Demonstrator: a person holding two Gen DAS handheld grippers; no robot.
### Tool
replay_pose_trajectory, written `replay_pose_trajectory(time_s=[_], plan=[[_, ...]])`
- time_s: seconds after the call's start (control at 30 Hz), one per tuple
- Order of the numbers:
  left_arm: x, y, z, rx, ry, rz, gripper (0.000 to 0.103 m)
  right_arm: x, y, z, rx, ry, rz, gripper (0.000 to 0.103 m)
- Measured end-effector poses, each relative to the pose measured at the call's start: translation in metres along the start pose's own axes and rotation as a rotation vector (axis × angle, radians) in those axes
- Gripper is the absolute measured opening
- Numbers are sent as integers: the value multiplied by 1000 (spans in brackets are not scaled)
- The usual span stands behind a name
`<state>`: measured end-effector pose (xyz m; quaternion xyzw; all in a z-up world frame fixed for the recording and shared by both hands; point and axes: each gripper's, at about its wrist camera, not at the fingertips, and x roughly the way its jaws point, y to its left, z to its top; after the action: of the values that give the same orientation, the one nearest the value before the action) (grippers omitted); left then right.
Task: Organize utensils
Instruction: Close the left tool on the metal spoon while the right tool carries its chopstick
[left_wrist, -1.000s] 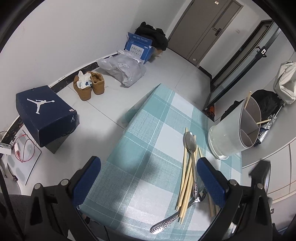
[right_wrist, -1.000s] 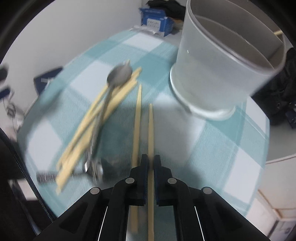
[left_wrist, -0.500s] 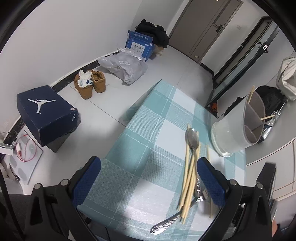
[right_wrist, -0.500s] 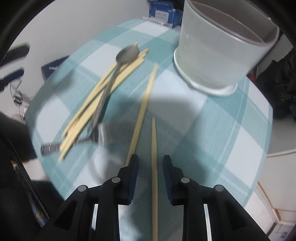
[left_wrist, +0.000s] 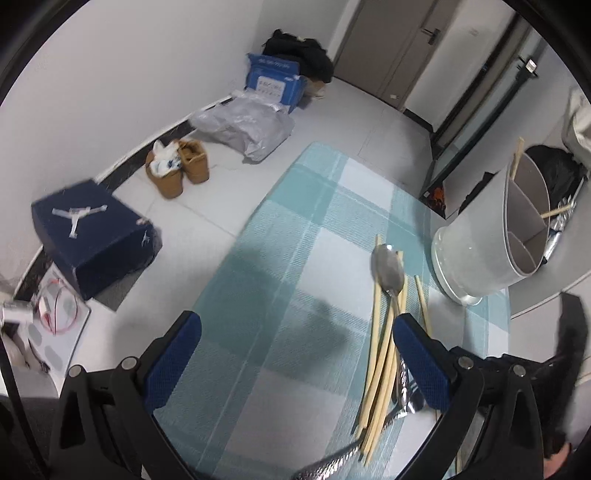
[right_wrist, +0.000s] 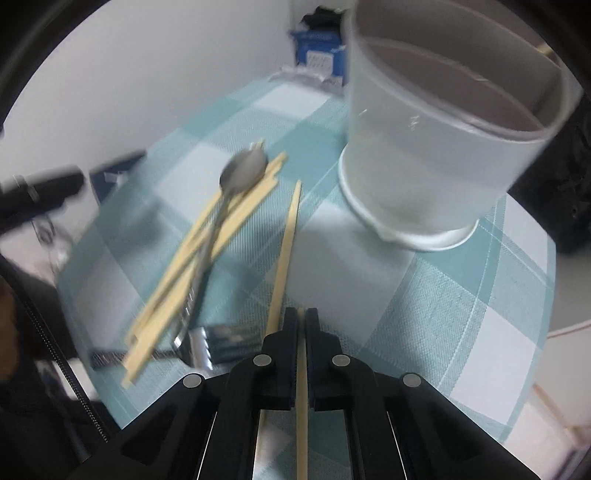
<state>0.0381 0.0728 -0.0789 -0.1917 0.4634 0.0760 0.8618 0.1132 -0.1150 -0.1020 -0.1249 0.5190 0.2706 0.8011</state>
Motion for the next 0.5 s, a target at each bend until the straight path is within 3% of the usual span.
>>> replay_pose_trajectory(time_s=[0.2,0.37,0.5], plan=[[17,-41,7,234,31,42,102,-31,-26,3,80,-96,93,3],[42,-60,19,278,128,13,102,-59,-50,-1,194,-192,183,3],[63,-73,27,329,177,47,102,-74,-69,-5,270,-258,200,3]])
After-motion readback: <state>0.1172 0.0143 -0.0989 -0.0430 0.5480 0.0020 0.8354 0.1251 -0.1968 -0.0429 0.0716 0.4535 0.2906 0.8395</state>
